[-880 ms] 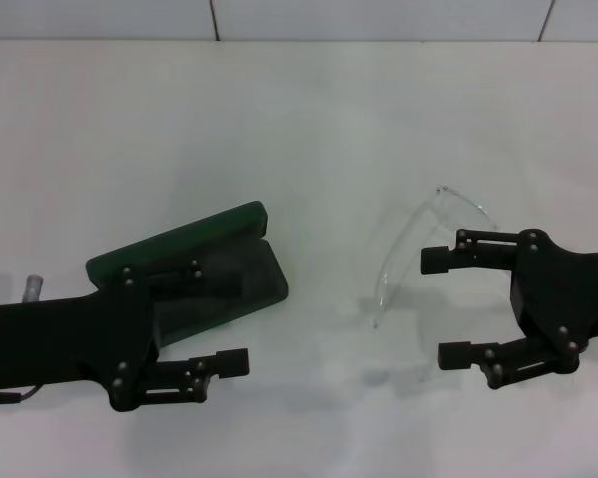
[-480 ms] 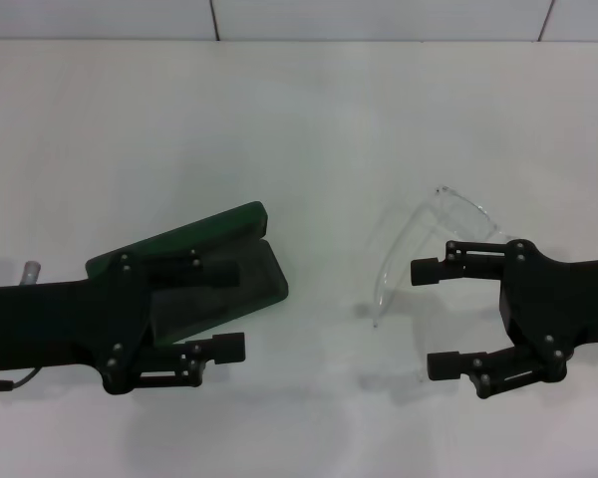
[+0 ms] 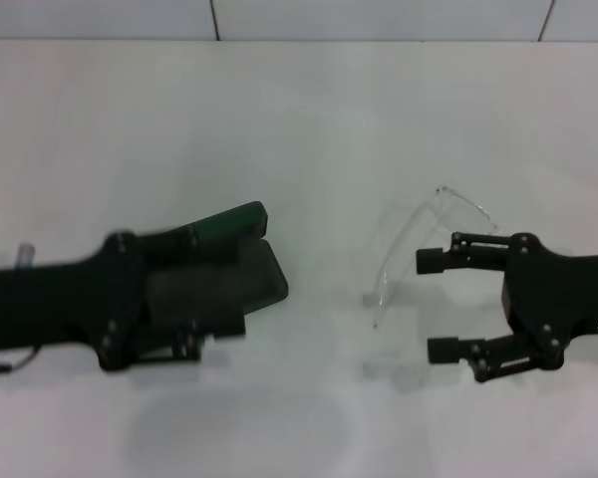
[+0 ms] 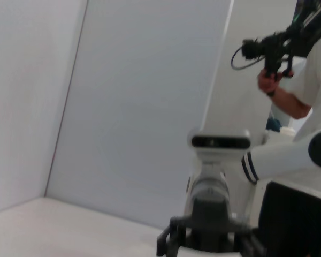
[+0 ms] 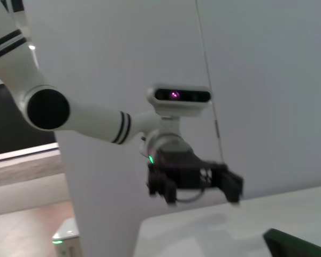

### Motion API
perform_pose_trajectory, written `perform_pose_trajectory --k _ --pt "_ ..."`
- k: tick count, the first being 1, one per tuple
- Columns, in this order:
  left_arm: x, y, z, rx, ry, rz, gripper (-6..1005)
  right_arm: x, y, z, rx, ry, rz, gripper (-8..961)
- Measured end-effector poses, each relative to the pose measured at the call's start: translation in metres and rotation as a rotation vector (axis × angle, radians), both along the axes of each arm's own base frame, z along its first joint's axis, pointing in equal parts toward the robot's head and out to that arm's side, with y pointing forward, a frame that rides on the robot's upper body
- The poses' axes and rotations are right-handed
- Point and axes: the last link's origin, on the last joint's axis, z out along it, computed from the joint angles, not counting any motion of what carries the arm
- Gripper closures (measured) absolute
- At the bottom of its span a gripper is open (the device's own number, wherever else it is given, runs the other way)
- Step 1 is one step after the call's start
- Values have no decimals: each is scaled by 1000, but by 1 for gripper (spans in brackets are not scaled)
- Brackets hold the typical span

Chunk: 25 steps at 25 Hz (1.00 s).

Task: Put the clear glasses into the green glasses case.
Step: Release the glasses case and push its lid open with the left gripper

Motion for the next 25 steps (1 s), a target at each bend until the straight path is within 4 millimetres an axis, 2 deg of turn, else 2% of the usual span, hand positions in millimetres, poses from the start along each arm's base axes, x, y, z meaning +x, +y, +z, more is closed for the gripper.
perform_pose_trajectory --k 4,5,6,12,18,25 --pt "17 20 20 16 49 64 279 6 10 9 49 -53 -27 76" --pt "17 20 20 16 49 64 280 8 13 12 68 -65 -33 76" --pt "30 37 32 1 191 153 281 9 14 17 92 -71 -36 77" --pt "53 64 41 16 512 277 295 7 14 48 211 -117 -29 78" --pt "50 80 37 28 723 372 304 2 6 81 317 -183 -37 81" --pt "44 82 26 30 807 387 308 12 -3 106 381 -156 -76 81"
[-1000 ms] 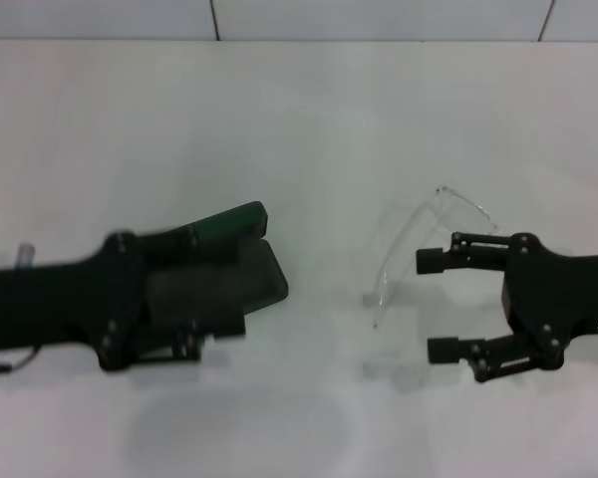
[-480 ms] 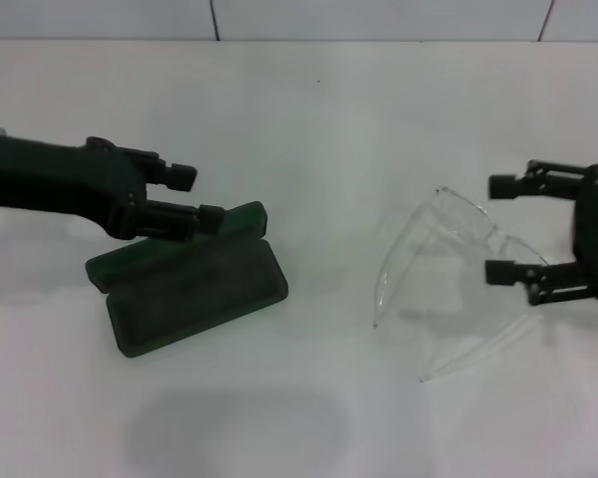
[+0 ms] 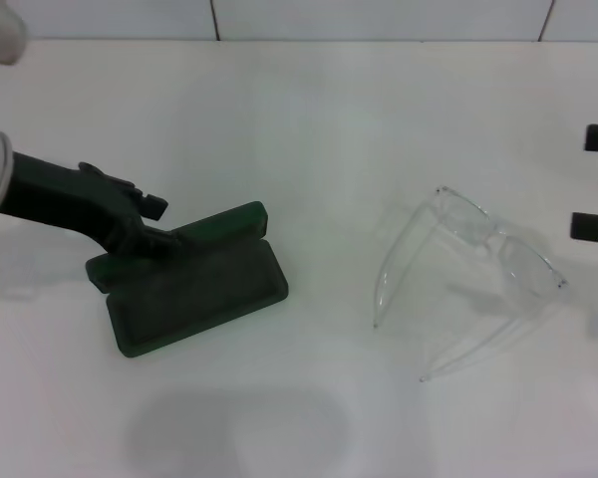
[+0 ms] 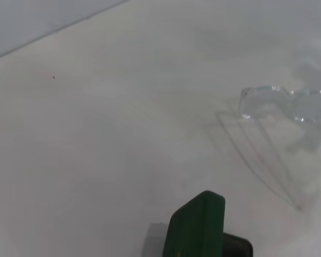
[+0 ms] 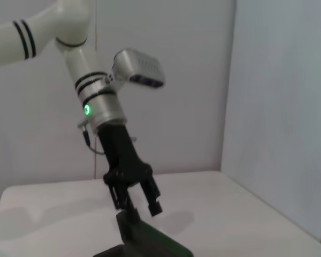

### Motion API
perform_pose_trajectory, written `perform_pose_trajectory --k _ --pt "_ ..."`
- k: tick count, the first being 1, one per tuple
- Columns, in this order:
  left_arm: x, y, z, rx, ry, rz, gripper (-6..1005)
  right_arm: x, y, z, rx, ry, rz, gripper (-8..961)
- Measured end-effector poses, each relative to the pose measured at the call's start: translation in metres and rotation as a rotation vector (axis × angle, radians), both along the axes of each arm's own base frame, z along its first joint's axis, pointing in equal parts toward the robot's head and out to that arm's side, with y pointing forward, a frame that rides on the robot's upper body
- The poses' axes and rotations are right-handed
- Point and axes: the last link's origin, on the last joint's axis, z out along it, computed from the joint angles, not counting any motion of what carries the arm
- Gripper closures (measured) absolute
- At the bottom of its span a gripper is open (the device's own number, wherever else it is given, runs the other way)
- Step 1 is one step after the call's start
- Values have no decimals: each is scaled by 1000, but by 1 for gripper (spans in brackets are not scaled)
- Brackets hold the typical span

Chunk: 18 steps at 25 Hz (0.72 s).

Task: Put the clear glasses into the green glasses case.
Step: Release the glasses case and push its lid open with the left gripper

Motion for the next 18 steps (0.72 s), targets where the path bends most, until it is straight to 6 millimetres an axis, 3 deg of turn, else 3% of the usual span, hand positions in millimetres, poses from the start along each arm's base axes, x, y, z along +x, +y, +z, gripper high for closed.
perform_pose_trajectory --k 11,18 --pt "9 9 -24 -31 71 -52 314 9 -1 0 -5 -21 -39 81" --pt "3 10 -31 -34 111 -42 318 9 -1 -1 -4 -21 -41 81"
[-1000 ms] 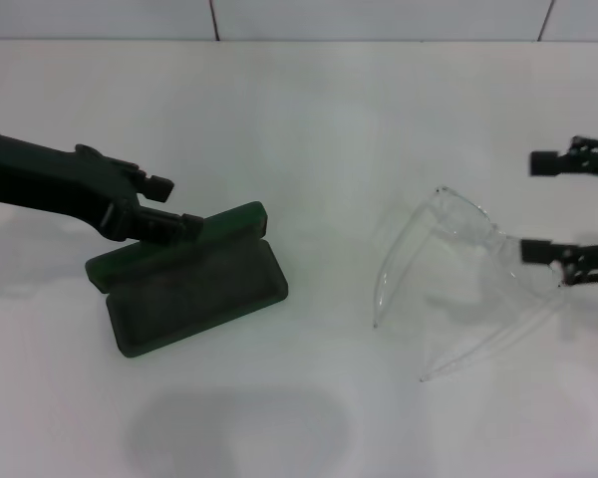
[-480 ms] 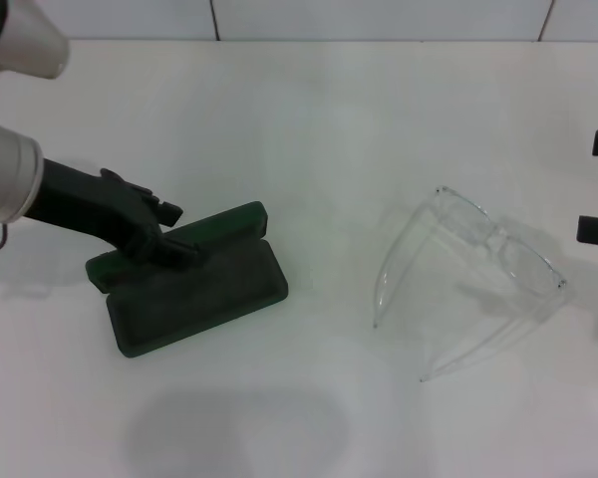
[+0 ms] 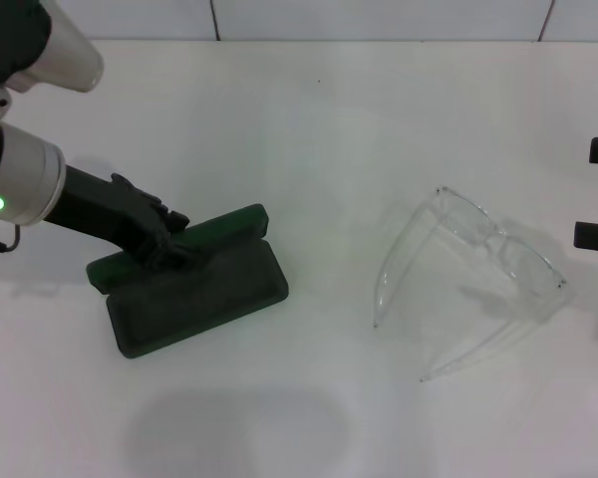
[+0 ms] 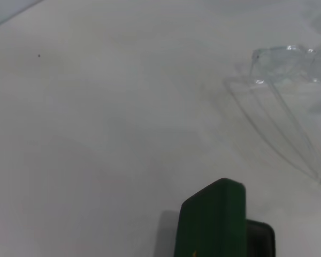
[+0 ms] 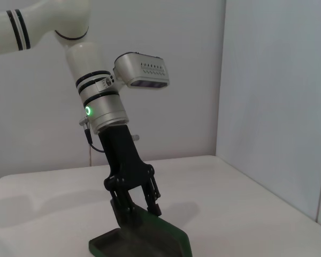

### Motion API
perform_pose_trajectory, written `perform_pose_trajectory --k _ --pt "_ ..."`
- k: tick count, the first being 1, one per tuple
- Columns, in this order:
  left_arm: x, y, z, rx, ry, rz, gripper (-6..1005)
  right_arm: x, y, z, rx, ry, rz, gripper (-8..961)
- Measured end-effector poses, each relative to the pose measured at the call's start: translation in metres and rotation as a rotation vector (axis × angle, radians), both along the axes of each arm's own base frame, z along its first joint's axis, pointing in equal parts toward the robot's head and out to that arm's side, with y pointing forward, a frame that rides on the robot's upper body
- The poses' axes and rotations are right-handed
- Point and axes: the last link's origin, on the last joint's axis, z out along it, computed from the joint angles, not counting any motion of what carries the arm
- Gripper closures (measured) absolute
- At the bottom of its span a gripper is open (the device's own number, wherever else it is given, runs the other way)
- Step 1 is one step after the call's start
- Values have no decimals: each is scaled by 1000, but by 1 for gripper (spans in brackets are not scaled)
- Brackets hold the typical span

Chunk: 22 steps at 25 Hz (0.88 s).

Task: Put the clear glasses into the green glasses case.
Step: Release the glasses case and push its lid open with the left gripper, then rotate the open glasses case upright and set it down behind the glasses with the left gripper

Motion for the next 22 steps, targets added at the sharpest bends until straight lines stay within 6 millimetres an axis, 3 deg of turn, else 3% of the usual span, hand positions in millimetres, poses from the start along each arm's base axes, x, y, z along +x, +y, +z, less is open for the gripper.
perform_pose_trajectory --k 2,13,22 --pt "-1 0 -2 -5 5 4 319 0 0 0 0 0 -1 81" --pt "0 0 -11 -17 70 -41 721 2 -2 0 -1 9 -5 82" --pt "22 -10 -13 -9 139 -186 730 6 -4 0 2 26 -17 82"
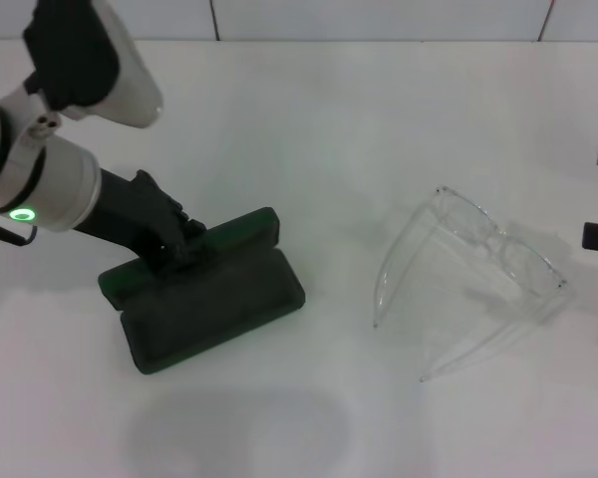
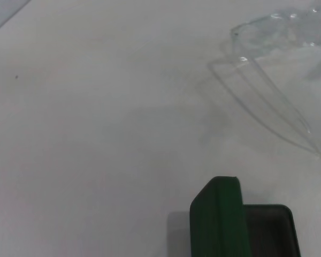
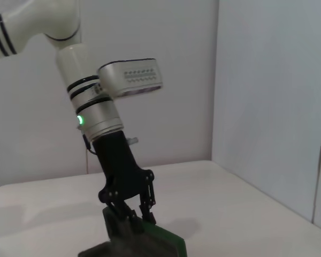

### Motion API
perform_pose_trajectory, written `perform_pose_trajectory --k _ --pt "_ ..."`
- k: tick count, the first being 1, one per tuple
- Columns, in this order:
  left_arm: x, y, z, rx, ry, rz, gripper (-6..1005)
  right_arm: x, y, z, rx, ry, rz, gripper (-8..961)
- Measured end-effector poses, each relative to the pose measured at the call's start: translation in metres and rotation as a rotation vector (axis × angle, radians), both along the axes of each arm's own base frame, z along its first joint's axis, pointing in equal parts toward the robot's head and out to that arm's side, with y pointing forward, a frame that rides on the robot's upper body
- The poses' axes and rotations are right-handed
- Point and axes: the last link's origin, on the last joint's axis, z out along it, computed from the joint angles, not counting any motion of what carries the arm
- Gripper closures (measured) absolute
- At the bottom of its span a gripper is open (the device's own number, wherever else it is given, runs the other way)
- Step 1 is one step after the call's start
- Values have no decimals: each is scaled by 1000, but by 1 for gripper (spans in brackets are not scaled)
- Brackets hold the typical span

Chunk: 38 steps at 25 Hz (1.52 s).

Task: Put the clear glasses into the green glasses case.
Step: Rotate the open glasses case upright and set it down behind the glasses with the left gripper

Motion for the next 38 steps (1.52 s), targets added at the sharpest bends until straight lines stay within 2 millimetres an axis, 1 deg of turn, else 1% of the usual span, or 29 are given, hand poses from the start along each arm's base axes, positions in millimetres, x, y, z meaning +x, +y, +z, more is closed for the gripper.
perform_pose_trajectory --k 7,9,16,18,24,28,33,35,38 --pt "24 -6 -2 -3 32 -110 761 3 -4 8 24 34 -7 82" --pt "29 -8 -3 -7 43 -134 771 5 -6 10 29 40 -9 82" --pt "36 -9 -5 -10 68 -168 786 10 -10 13 33 73 -26 82" --pt "46 -12 -6 -12 69 -202 786 11 -11 13 32 78 -29 82" --pt "62 -15 -13 -34 83 -262 786 17 -15 18 54 92 -51 82" --pt "69 -16 -19 -52 99 -288 786 24 -22 27 81 105 -71 82" --pt "70 -17 -26 -69 103 -301 787 33 -30 41 139 99 -101 82" --pt "70 -15 -31 -69 103 -302 787 37 -38 48 164 97 -107 83" --pt "74 -10 -40 -60 100 -314 787 47 -56 60 201 82 -137 83"
